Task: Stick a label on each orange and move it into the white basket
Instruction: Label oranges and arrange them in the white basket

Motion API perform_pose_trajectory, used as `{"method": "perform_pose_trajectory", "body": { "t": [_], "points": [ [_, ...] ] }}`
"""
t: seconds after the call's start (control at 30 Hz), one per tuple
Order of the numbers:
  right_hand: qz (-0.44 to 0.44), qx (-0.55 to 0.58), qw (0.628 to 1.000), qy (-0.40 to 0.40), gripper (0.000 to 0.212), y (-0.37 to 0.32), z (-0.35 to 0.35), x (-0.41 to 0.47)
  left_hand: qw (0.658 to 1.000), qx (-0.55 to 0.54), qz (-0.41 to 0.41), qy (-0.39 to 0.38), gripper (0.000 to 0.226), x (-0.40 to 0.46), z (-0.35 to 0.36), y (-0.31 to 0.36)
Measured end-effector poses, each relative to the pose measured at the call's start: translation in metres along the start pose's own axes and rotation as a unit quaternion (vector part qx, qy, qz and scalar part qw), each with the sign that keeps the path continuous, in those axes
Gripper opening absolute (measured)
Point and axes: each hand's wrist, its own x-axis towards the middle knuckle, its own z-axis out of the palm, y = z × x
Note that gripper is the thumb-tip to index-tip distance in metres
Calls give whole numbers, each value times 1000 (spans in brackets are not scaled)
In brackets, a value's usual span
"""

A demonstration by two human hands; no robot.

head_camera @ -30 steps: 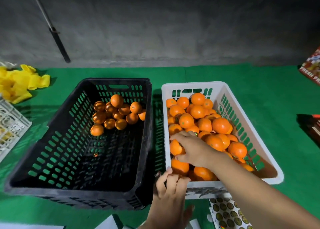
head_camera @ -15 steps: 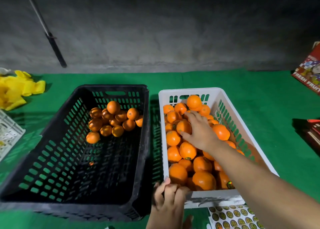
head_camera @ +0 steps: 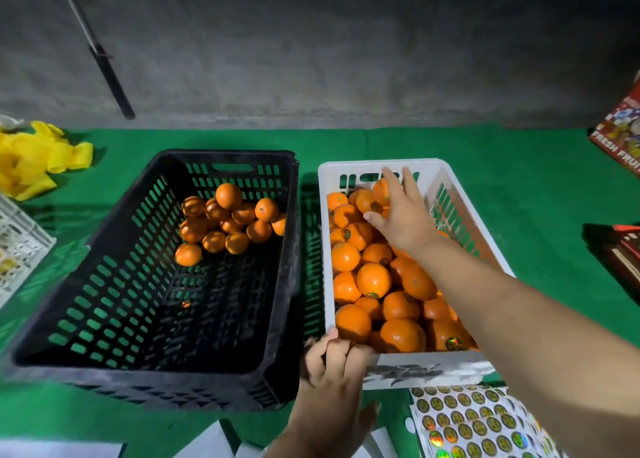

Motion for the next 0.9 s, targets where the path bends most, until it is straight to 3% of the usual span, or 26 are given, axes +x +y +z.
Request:
{"method": "perform_pose_trajectory", "body": {
  "t": [0.13, 0.33, 0.53, 0.67, 0.8, 0.9],
  "points": [
    [-69, -45, 996, -28, 77, -4, -2, -38, 1000, -14, 11, -1, 74, -2, 0, -3],
    [-79, -18, 995, -62, 65, -7, -3, -110, 997, -65, -4, -35, 72, 0, 1, -5],
    [-78, 10, 997, 16, 52, -1, 0, -192, 995, -97, 3, -38, 68, 0, -5, -6],
    [-7, -84, 990, -117, 57, 2, -3, -198, 991, -126, 30, -35, 60, -4, -12, -12],
    [77, -102, 939, -318, 41, -8, -28, -154, 992, -115, 42, -30, 64, -4, -17, -22],
    [57, -140, 922, -357, 43, -19, -28, -142, 992, -107, 45, -40, 68, -5, -14, -26]
  ]
}}
